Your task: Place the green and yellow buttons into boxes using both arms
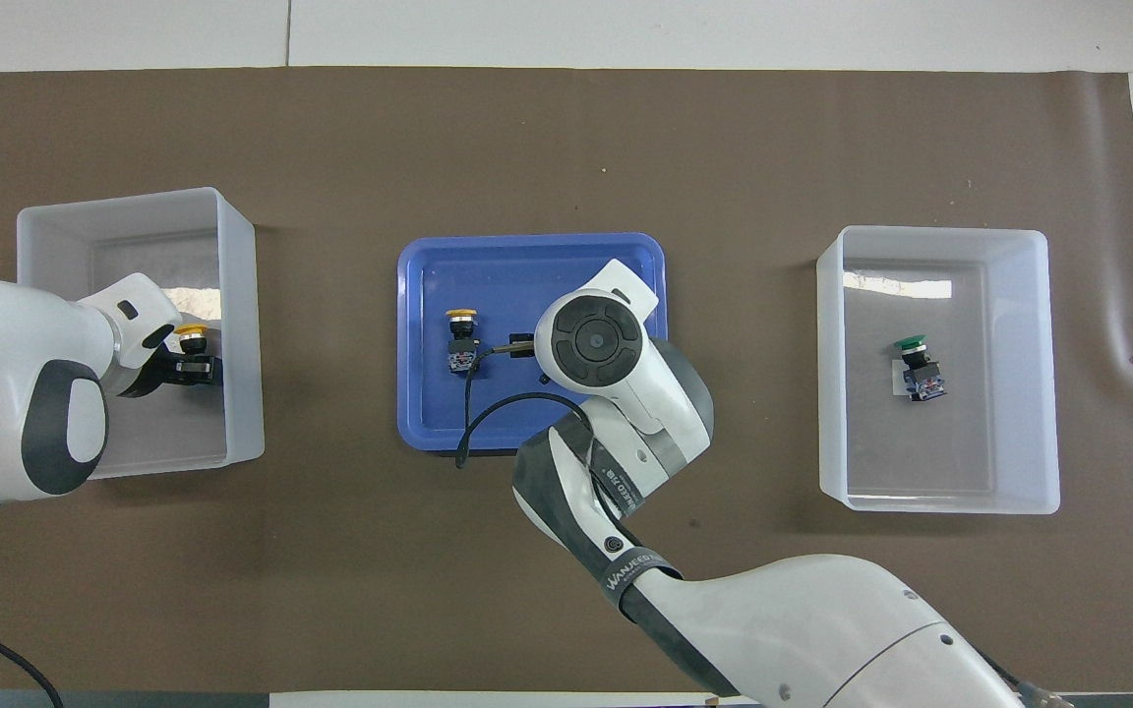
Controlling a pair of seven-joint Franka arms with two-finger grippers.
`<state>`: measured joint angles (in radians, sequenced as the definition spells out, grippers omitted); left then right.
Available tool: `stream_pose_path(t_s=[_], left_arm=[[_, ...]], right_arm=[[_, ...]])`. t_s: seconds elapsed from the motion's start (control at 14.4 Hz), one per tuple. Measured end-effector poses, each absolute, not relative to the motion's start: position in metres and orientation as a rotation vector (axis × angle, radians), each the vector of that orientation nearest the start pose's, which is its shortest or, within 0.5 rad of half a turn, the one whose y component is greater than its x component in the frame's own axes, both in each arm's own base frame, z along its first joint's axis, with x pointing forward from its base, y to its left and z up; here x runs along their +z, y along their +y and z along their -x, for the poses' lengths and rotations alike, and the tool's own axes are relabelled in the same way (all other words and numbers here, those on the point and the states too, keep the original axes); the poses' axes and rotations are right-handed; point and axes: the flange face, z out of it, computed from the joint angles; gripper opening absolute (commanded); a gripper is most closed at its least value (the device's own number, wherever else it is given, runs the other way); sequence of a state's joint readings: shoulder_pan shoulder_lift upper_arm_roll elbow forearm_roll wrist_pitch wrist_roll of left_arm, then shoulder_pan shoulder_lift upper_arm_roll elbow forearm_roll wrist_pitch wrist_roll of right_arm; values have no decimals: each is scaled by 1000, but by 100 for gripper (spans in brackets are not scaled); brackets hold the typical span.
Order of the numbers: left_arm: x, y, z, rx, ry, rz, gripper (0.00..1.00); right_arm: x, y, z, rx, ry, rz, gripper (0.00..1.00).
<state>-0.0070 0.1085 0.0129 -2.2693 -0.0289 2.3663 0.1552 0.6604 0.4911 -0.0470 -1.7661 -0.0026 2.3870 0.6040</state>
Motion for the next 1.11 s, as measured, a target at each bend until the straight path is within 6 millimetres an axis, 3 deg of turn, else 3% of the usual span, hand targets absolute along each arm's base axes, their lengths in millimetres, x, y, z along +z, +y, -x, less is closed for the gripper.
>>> stream_pose_path(t_s=[0.14, 0.28, 0.42, 0.55, 0.62, 0.76, 0.83, 0.97, 1.11], left_arm=[[317, 4, -532, 25, 217, 3155, 100], [340, 4, -542, 68, 224, 3158, 100], [381, 4, -555, 108, 231, 3161, 100], [437, 2, -567, 112, 244, 3162, 100], [464, -2, -571, 94, 257, 3162, 100], [506, -25, -578, 33, 282, 3161, 100], [516, -47, -579, 4, 254, 3164, 100], [518, -112, -577, -47, 176, 3176, 100], [503, -188, -570, -81, 133, 3190, 100]], right_arm=[[323, 390, -554, -100, -18, 3125, 0], [373, 373, -561, -16, 13, 3165, 0], [433, 312, -568, 65, -55, 3189, 0], [481, 216, -572, 166, -195, 3183, 0], [493, 168, -570, 210, -245, 3169, 0], [488, 93, -560, 265, -311, 3138, 0], [477, 66, -556, 279, -355, 3121, 0], [447, 25, -551, 255, -448, 3093, 0], [413, 6, -541, 201, -508, 3083, 0]])
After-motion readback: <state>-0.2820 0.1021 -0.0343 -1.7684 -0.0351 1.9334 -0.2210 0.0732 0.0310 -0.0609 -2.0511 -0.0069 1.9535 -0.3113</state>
